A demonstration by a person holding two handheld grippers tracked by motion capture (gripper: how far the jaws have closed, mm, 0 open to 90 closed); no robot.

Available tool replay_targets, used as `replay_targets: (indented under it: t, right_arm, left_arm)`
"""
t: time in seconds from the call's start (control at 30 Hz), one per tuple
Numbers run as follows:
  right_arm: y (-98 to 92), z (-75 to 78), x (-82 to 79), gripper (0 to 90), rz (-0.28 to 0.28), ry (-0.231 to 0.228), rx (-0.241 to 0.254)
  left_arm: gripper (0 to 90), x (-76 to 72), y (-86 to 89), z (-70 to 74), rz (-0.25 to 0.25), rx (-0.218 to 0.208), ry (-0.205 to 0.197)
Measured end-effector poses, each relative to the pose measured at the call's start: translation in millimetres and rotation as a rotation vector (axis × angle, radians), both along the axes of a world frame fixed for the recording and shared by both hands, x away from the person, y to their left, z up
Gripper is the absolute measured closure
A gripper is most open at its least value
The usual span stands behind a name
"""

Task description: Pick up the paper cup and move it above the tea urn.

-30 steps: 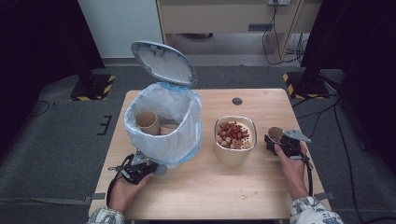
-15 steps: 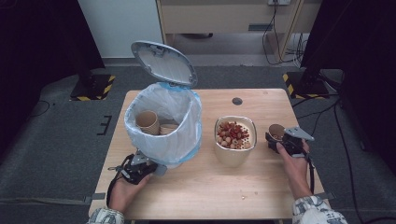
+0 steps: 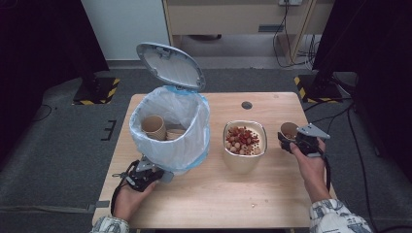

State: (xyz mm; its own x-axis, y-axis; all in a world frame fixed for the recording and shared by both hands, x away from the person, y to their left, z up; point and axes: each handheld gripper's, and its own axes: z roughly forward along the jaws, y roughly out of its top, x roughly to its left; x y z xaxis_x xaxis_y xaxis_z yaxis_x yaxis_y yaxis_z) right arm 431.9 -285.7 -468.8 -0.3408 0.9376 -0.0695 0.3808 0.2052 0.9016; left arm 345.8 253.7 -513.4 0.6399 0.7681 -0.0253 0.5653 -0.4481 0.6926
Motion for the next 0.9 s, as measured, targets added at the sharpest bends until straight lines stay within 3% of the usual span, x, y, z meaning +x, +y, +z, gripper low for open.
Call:
replay_targets:
  t: [0.53, 0.9]
  right_arm:
    - [1.3, 36.0, 19.8, 29.4, 0.034, -0.021, -0.012]
    - [9.5, 51.3, 29.6, 29.5, 0.075, -0.036, -0.054]
  left_arm:
    - [90.0, 0.7, 1.0, -0.4, 0.000, -0.011, 0.004]
    - [90.0, 1.5, 2.0, -0.6, 0.002, -0.022, 0.011]
